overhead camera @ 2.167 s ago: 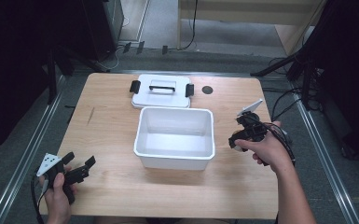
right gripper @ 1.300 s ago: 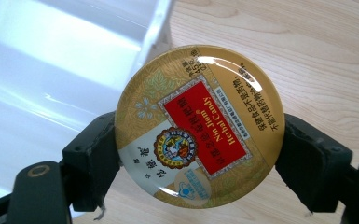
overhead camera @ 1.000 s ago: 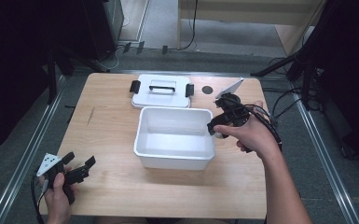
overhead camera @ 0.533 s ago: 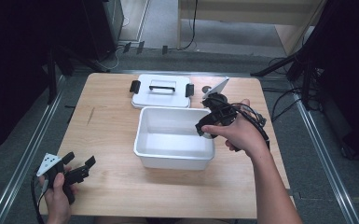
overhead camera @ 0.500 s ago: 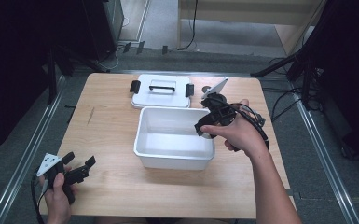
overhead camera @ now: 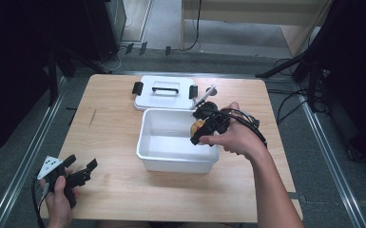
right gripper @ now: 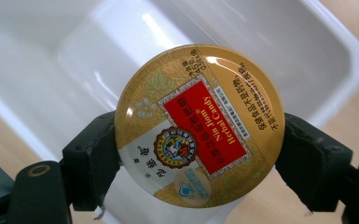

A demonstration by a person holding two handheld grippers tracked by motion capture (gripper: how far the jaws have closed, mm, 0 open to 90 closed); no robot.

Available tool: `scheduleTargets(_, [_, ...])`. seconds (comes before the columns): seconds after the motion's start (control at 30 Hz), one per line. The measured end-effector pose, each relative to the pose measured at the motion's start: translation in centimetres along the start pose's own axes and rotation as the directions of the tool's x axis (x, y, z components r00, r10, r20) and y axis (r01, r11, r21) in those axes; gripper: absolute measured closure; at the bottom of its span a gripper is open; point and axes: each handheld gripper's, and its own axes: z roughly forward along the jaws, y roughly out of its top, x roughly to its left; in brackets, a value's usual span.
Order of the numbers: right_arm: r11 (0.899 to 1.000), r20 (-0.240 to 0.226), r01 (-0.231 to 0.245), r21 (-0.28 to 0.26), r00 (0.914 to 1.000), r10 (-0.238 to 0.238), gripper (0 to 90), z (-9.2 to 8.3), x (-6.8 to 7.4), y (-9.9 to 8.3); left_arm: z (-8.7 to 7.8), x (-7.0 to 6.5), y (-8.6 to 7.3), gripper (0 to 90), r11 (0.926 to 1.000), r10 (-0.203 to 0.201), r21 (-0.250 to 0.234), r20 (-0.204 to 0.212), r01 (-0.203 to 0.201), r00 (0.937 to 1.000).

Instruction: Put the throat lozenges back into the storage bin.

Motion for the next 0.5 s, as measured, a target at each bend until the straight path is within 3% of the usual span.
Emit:
scheduleTargets(0.03, [0.995, 0.0, 0.096, -0.007, 0.9954, -0.096, 20.5, 0.2, 0.2, -0.3, 0.0, 0.0, 0.0, 6.4, 1.0, 0.0, 0.0, 0.0, 0.0, 1.0])
scheduleTargets(0.1, [0.97, 0.002, 0.243, 0.004, 0.9699, -0.243, 20.5, 0.7, 0.4, -0.7, 0.0, 0.0, 0.0, 6.4, 1.0, 0.001, 0.0, 0.0, -0.001, 1.0])
scheduleTargets(0.17, [0.947, -0.001, 0.321, 0.018, 0.9471, -0.321, 20.5, 1.2, 0.5, -1.1, 0.0, 0.0, 0.0, 6.4, 1.0, 0.001, 0.0, -0.001, -0.001, 1.0])
scheduleTargets(0.23, [0.93, 0.002, 0.366, 0.023, 0.9306, -0.366, 20.5, 1.6, 0.5, -1.4, 0.0, 0.0, 0.0, 6.4, 1.0, 0.0, 0.001, -0.001, 0.0, 1.0])
scheduleTargets(0.33, [0.913, 0.005, 0.407, 0.027, 0.9133, -0.407, 20.5, 1.9, 0.6, -1.6, 0.0, 0.0, 0.0, 6.4, 1.0, 0.001, 0.001, -0.002, -0.001, 1.0])
scheduleTargets(0.43, [0.904, 0.016, 0.425, 0.047, 0.9044, -0.426, 20.5, 2.4, 0.5, -1.8, 0.0, 0.0, 0.0, 6.4, 1.0, -0.002, 0.001, -0.002, 0.002, 1.0])
scheduleTargets(0.5, [0.905, 0.024, 0.422, 0.057, 0.9057, -0.423, 20.5, 2.8, 0.4, -1.8, 0.0, 0.0, 0.0, 6.4, 1.0, -0.001, 0.001, -0.001, 0.001, 1.0])
